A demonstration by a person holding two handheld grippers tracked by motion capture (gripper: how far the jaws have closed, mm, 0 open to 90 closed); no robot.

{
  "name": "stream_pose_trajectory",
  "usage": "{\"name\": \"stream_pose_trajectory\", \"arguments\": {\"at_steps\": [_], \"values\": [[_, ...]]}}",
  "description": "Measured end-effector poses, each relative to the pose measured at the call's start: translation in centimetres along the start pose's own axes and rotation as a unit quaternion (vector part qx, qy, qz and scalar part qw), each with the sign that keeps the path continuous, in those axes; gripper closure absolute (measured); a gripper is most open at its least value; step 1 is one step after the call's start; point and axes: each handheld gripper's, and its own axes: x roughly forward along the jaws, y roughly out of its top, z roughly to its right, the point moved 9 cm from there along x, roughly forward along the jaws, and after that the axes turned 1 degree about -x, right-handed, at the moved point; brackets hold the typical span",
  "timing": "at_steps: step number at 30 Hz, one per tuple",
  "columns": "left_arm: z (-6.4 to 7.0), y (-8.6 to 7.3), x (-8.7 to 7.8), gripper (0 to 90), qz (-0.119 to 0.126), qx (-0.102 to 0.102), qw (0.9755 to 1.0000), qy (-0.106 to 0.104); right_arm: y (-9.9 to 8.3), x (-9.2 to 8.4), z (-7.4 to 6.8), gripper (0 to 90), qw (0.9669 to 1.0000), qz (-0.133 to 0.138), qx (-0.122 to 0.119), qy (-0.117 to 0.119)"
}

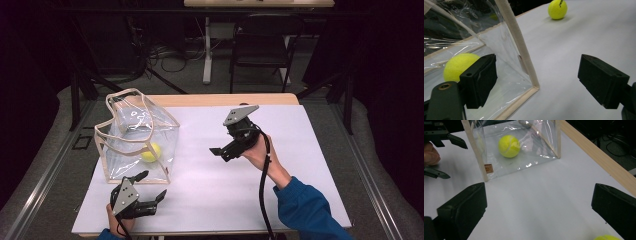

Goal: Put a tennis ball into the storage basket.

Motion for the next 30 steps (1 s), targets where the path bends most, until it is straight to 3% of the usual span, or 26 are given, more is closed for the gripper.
{"name": "stream_pose_trajectory", "arguments": {"at_steps": [12,19,30], "values": [[0.0,0.0,0.0,15.8,0.001,0.0,1.0,0.002,-2.4,0.7,-0.4,0.0,0.9999,-0.014,0.008,0.003],[0.0,0.0,0.0,15.8,0.001,0.001,1.0,0.001,-4.8,0.3,0.4,0.0,0.9994,-0.026,0.023,-0.006],[0.0,0.1,-0.1,15.8,0.001,0.001,1.0,0.003,-7.1,-0.6,1.2,0.0,0.9987,-0.027,0.042,-0.014]]}}
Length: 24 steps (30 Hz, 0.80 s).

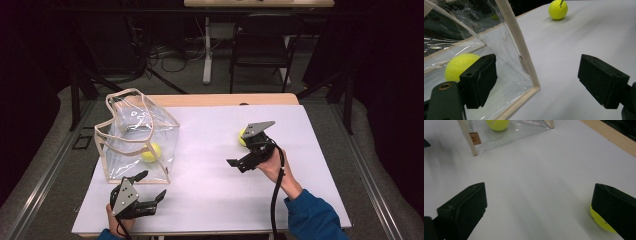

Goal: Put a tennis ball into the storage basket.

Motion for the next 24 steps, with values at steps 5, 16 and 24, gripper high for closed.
{"name": "stream_pose_trajectory", "arguments": {"at_steps": [5,16,24], "values": [[0.0,0.0,0.1,15.8,-0.001,0.0,1.0,-0.001,-1.2,0.0,0.3,0.0,0.9999,-0.008,0.006,-0.001],[0.0,0.0,-0.1,15.8,0.002,-0.002,1.0,0.0,-3.5,-0.7,1.7,0.0,0.9993,-0.019,0.025,-0.02],[-0.2,-0.2,0.1,15.8,-0.002,-0.004,1.0,0.0,-5.4,-0.8,2.7,0.0,0.9983,-0.033,0.038,-0.029]]}}
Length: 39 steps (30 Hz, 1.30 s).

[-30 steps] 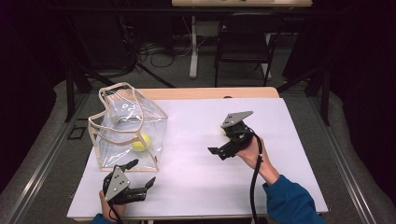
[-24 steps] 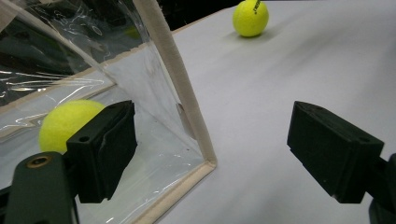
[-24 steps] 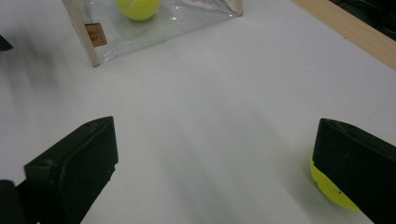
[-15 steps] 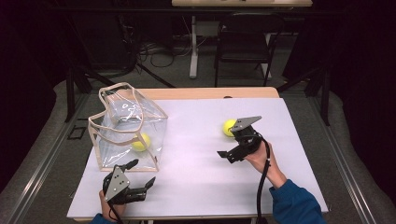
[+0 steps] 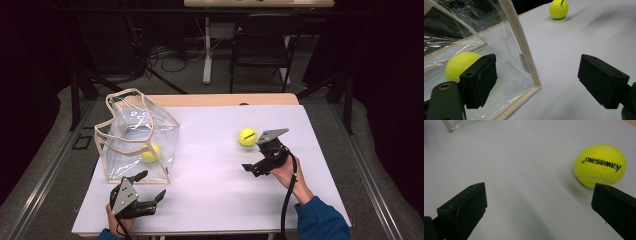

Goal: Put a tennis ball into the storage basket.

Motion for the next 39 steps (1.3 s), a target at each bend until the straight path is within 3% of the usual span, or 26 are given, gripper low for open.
{"name": "stream_pose_trajectory", "arguments": {"at_steps": [6,22,39], "values": [[0.0,0.0,0.0,15.8,-0.001,0.002,1.0,0.0,-1.0,-0.4,1.0,0.0,0.9999,-0.003,0.013,-0.01],[0.3,0.2,-0.2,15.8,-0.001,0.006,1.0,0.002,-1.6,-1.1,3.0,0.0,0.9988,-0.005,0.032,-0.037],[0.3,0.1,-0.2,15.8,-0.001,0.007,1.0,0.0,-0.3,-0.7,4.3,0.0,0.9981,-0.011,0.036,-0.048]]}}
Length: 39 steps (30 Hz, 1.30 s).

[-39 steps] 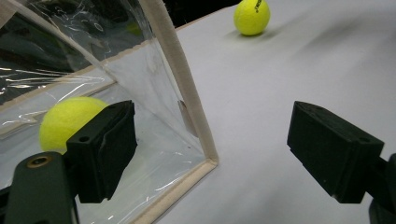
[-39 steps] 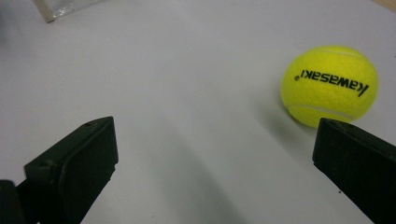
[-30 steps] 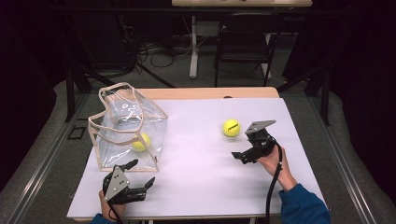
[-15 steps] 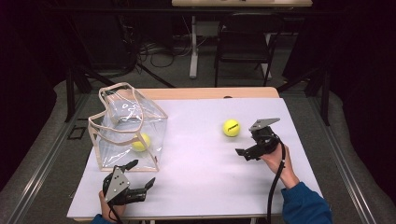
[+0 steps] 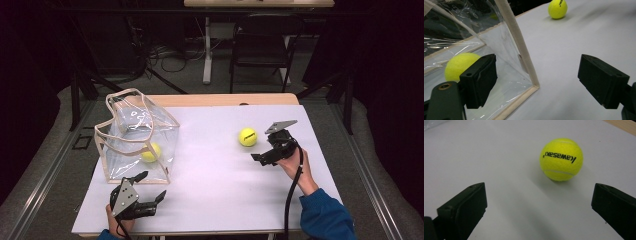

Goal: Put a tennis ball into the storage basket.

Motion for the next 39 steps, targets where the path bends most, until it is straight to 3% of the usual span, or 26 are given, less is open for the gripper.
{"name": "stream_pose_trajectory", "arguments": {"at_steps": [18,30,39], "values": [[0.1,0.0,0.0,15.8,0.0,0.001,1.0,0.0,1.6,2.3,1.1,0.0,0.9997,-0.023,0.0,0.003],[0.1,0.0,0.0,15.8,-0.001,0.001,1.0,0.0,1.8,4.0,2.0,0.0,0.999,-0.043,0.012,0.005],[0.1,0.0,0.0,15.8,0.0,0.002,1.0,-0.001,1.6,5.4,2.4,0.0,0.9981,-0.061,0.004,0.006]]}}
